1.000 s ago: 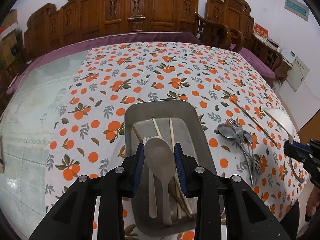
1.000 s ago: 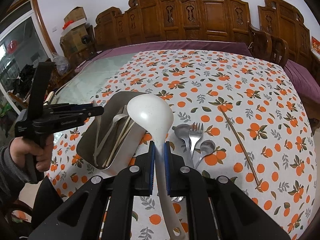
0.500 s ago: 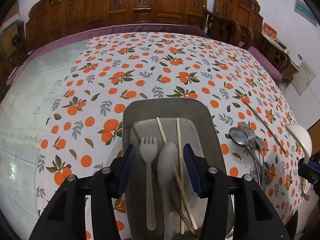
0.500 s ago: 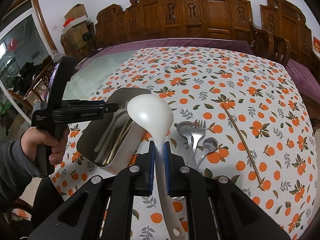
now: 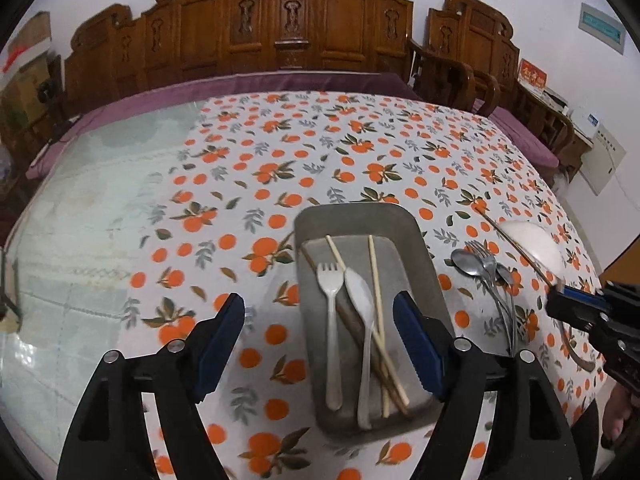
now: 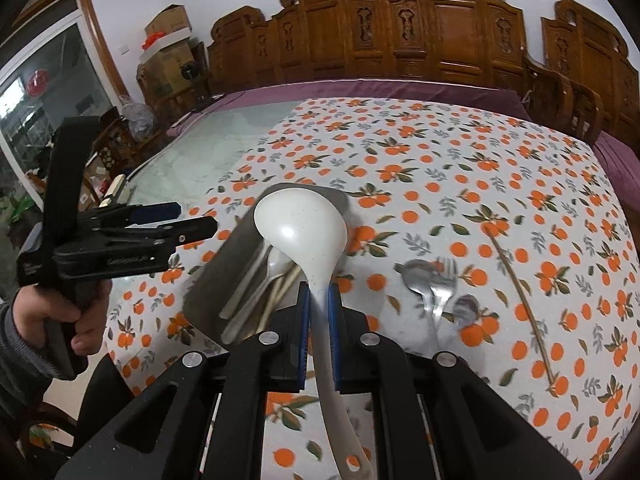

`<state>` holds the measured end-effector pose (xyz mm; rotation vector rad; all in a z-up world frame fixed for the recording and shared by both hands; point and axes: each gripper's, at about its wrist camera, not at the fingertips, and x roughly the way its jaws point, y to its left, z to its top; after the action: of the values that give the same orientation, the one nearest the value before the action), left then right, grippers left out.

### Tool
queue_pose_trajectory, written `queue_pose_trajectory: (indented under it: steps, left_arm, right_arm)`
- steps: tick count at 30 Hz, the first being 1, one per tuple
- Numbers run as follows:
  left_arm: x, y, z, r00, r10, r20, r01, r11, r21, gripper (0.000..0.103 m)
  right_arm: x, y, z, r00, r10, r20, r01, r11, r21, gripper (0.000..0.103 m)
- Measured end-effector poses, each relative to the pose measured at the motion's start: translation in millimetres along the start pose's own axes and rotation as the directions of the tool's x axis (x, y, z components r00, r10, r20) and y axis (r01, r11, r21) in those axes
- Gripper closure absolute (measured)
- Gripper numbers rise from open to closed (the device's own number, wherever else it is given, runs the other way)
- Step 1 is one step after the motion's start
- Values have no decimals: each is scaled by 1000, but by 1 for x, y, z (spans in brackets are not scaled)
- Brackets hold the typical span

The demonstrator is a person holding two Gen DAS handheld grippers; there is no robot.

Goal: Organize utensils
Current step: 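Lower the white soup spoon into the tray with the right tool and release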

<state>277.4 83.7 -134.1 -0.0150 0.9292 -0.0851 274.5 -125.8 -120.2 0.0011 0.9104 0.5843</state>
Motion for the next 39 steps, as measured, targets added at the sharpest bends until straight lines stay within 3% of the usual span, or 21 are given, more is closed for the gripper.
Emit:
queue_pose_trajectory:
  steps: [4,6,9,18,29,39]
  left_arm:
    - [-15,12,-3,1000,1,11,-1,1000,-13,27]
    - [-21,19,-4,1000,4,24,-4,1000,-23,16]
    - [-28,27,-5,1000,4,30,-3,999,-37,10]
    - [-39,47,-14,999,7,38,-4,997,-79,10]
    - [-47,60,-21,999,17,48,-12,995,-99,10]
    - [-53,66,-23,998,23,57,-17,994,-110,10]
  right_arm:
    - [8,14,6,1000,13,-7,-13,1000,-21,93]
    - [13,21,9,1000,19,-12,-19,999,-28,93]
    - [19,26,13,999,27,-19,-28,999,-30,93]
    - [42,39,26,997,54,-53,-54,999,-1,93]
    - [77,46,43,990,120,-79,-110,986,124,93]
    - [113,43,46,990,82,-113,-60,980,188,93]
